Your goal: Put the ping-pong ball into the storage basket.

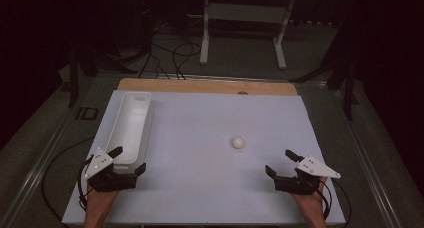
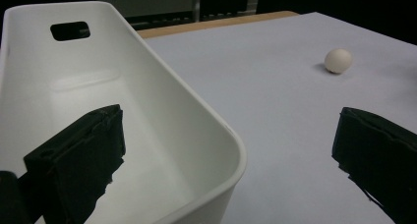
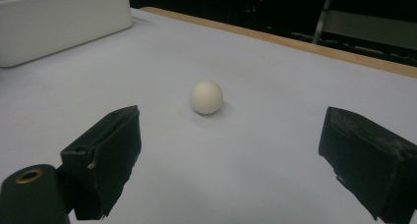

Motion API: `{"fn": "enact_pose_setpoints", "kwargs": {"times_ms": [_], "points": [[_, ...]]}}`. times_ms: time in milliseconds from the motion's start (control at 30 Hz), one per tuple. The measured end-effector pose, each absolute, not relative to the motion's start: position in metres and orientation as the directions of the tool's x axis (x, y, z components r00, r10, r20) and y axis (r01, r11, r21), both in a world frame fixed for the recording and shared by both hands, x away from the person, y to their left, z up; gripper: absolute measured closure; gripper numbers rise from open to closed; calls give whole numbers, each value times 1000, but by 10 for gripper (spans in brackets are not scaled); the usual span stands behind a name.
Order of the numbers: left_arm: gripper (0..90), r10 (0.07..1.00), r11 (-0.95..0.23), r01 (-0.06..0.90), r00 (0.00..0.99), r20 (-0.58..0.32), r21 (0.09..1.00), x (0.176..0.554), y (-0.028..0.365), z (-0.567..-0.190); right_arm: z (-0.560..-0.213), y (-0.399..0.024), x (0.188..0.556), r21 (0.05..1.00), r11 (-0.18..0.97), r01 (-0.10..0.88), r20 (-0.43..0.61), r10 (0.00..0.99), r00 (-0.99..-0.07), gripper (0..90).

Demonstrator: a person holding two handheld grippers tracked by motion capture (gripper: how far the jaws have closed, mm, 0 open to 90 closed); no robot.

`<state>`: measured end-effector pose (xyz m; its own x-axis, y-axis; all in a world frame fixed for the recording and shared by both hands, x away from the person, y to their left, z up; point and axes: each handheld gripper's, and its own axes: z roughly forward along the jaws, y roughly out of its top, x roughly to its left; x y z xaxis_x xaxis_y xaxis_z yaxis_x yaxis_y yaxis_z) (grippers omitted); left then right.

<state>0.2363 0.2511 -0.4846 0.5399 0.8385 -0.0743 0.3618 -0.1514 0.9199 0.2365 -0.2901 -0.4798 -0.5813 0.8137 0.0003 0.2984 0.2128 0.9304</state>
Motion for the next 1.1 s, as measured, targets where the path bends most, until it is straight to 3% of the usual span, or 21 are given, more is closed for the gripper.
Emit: {"fn": "enact_pose_setpoints", "kwargs": {"times_ms": [300,467,1100], "points": [[1,836,-163,358,545,-65,919,237,249,-486,-480,-288,238,926,217,309,7,807,-590,87],[1,835,-162,355,546,-64,921,237,248,-487,-477,-291,239,927,168,334,68,802,-593,87],[1,836,-170,360,545,-60,917,235,248,-489,-465,-279,246,927,182,327,62,787,-614,87]]}}
